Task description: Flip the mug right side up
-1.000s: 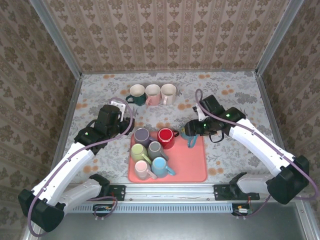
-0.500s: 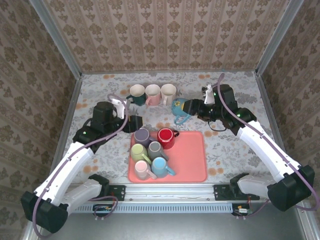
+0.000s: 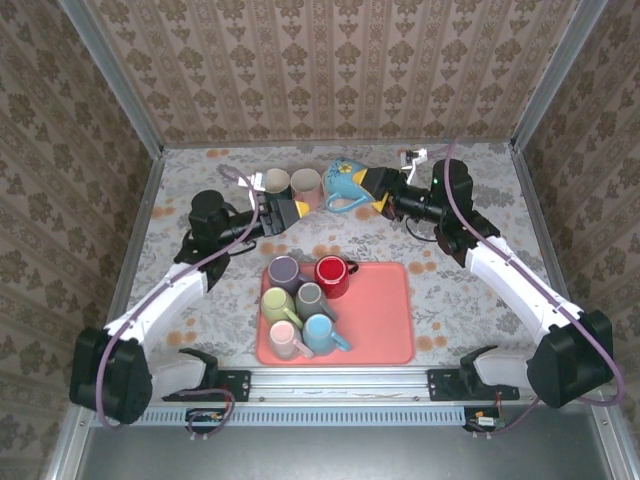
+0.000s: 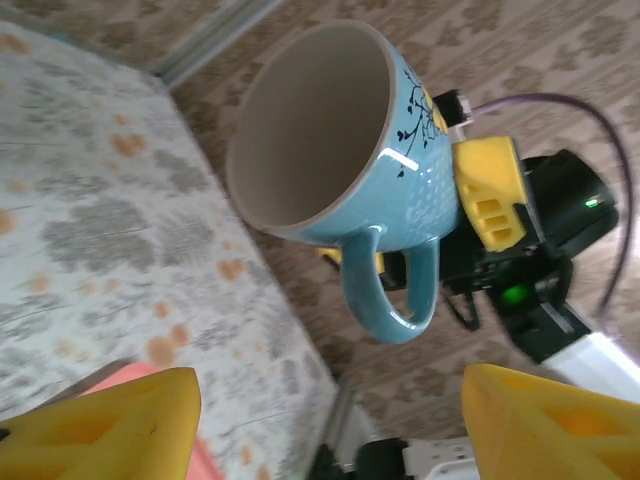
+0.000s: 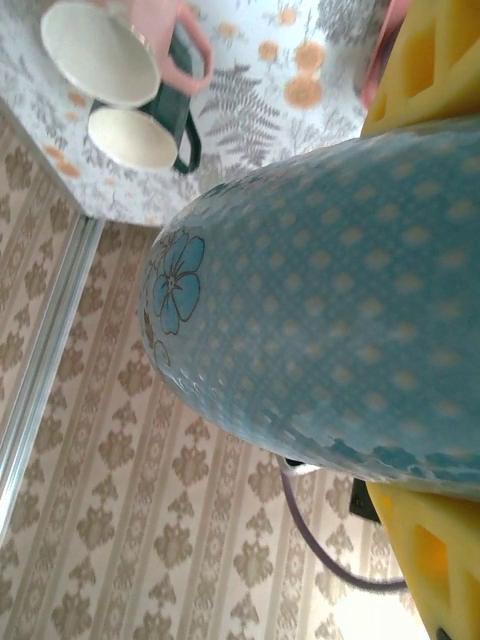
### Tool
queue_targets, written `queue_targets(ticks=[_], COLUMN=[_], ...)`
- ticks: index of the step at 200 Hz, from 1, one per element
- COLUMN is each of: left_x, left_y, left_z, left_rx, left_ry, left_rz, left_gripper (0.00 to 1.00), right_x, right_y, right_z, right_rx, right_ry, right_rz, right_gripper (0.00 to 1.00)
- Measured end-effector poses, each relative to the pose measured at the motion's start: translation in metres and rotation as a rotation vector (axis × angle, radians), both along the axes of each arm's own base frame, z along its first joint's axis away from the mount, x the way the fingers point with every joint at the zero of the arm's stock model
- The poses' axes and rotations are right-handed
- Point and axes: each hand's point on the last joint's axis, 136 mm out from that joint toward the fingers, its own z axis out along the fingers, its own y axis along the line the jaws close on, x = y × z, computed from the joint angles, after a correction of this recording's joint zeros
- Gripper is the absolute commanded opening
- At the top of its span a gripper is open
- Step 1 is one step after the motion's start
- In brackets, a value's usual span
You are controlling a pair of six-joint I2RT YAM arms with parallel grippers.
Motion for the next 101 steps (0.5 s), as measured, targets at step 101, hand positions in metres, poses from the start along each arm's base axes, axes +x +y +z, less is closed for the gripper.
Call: queue_targets(ticks=[101], left_x=[-0.019], left_y=[-0.041], left_z=[0.037], left_rx=[-0.223], left_ry=[0.034], left_rz=[-0.213], left_gripper=[0.62], right_x=[-0.011], right_y=[0.013], right_z=[0.012], right_rx=[0.071], right_ry=[-0.052], right_rz=[0.072], right_gripper=[0.16])
